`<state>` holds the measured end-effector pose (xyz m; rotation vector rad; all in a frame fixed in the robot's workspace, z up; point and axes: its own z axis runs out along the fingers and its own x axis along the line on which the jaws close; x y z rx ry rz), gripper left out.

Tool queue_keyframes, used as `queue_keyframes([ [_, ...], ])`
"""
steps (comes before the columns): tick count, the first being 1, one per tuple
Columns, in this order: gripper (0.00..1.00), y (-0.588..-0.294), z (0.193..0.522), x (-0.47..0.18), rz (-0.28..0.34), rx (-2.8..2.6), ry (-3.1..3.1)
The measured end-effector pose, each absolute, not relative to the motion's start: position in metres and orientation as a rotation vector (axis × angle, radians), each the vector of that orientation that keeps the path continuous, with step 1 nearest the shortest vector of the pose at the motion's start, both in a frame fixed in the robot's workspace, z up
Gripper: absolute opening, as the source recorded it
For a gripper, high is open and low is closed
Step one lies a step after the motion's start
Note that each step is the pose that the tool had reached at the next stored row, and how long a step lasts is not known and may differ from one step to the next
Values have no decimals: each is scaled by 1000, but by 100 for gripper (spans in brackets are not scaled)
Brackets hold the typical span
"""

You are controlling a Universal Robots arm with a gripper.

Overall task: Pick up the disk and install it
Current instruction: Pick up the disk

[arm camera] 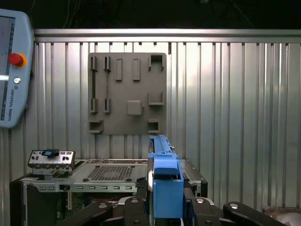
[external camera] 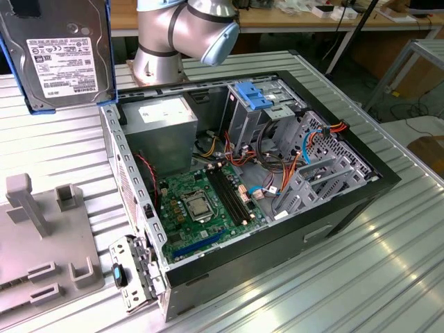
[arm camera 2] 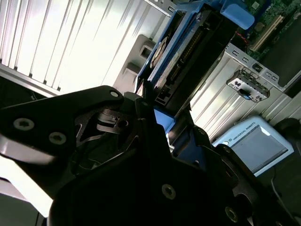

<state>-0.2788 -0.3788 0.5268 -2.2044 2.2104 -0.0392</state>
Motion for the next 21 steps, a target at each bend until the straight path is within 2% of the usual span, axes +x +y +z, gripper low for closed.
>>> queue_keyframes([
  [21, 37, -379, 526, -215, -39, -2204, 2210],
])
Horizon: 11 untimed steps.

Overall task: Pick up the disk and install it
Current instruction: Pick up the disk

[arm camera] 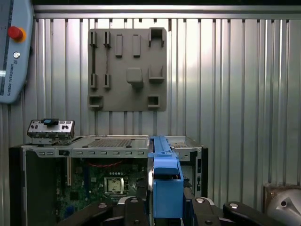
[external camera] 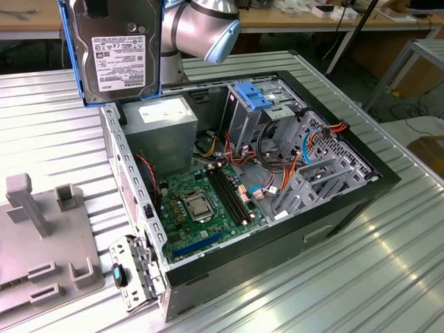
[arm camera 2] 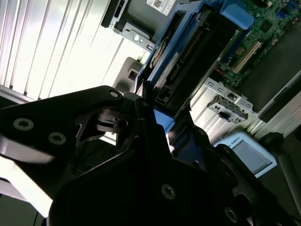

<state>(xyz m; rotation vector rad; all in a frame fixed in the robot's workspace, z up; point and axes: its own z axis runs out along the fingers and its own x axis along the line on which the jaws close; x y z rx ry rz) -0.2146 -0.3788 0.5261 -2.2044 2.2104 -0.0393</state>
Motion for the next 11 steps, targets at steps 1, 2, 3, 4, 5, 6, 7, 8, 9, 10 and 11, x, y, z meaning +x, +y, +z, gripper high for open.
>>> queue_keyframes([
  [1, 37, -379, 526, -212, -39, -2204, 2210],
  [2, 37, -379, 526, -210, -39, -2204, 2210],
  [3, 37, -379, 526, -208, -39, -2204, 2211],
  [4, 37, -379, 526, -206, -39, -2204, 2211],
  [5, 37, -379, 526, -204, -39, -2204, 2211],
  [6, 37, -379, 526, -202, -39, -2204, 2211],
  [7, 37, -379, 526, -200, -39, -2204, 2211],
  [8, 37, -379, 526, -195, -39, -2204, 2211],
  [9, 37, -379, 525, -193, -39, -2204, 2211],
  [10, 37, -379, 525, -188, -39, -2204, 2211],
  [11, 37, -379, 525, -185, -40, -2203, 2212],
])
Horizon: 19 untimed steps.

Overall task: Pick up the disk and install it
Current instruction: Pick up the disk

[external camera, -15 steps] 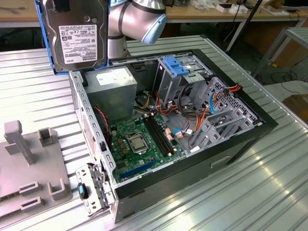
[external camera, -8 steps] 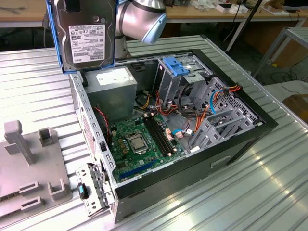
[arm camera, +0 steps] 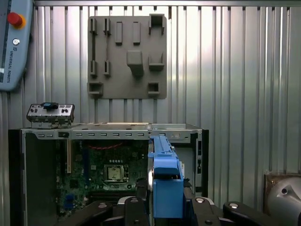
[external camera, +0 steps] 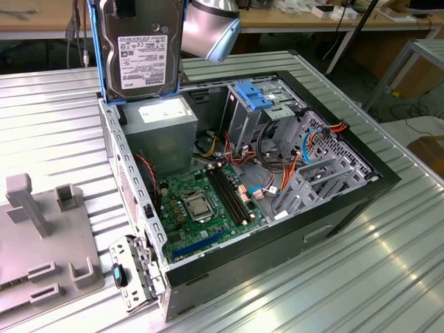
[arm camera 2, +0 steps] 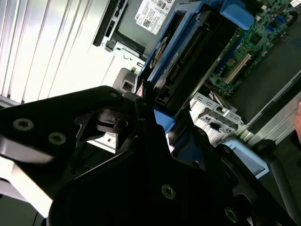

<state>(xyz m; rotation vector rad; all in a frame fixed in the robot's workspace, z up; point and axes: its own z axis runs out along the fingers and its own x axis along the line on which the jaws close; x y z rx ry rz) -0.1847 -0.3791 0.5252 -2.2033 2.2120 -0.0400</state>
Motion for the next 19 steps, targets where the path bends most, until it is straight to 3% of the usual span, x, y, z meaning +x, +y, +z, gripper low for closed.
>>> queue_keyframes([
  [19, 37, -390, 518, -151, -42, -2184, 2232],
])
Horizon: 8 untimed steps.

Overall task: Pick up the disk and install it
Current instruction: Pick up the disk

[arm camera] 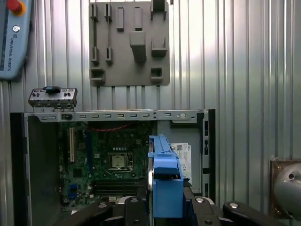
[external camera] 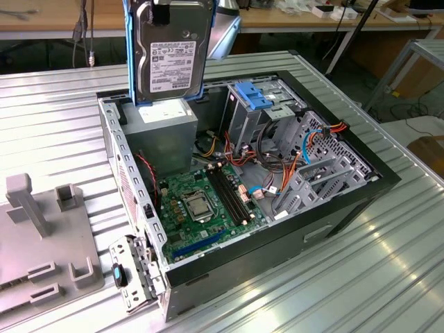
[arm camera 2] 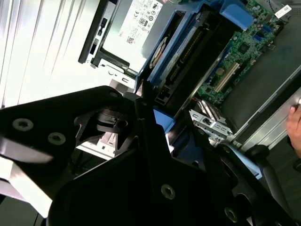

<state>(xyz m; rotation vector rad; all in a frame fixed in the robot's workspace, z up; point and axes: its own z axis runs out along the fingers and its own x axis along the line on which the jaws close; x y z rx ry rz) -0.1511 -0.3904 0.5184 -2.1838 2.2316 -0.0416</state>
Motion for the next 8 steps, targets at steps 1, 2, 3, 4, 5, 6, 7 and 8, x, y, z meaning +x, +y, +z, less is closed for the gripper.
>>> queue_keyframes([
  [1, 37, -393, 517, -151, -42, -2183, 2232],
  [2, 37, -394, 517, -149, -42, -2182, 2233],
  [3, 37, -394, 517, -147, -42, -2183, 2233],
  [4, 37, -394, 516, -143, -42, -2183, 2233],
  [5, 37, -394, 516, -139, -42, -2183, 2233],
  [6, 37, -394, 516, -134, -42, -2183, 2233],
  [7, 37, -394, 516, -130, -42, -2183, 2233],
  [8, 37, -394, 516, -123, -42, -2183, 2233],
])
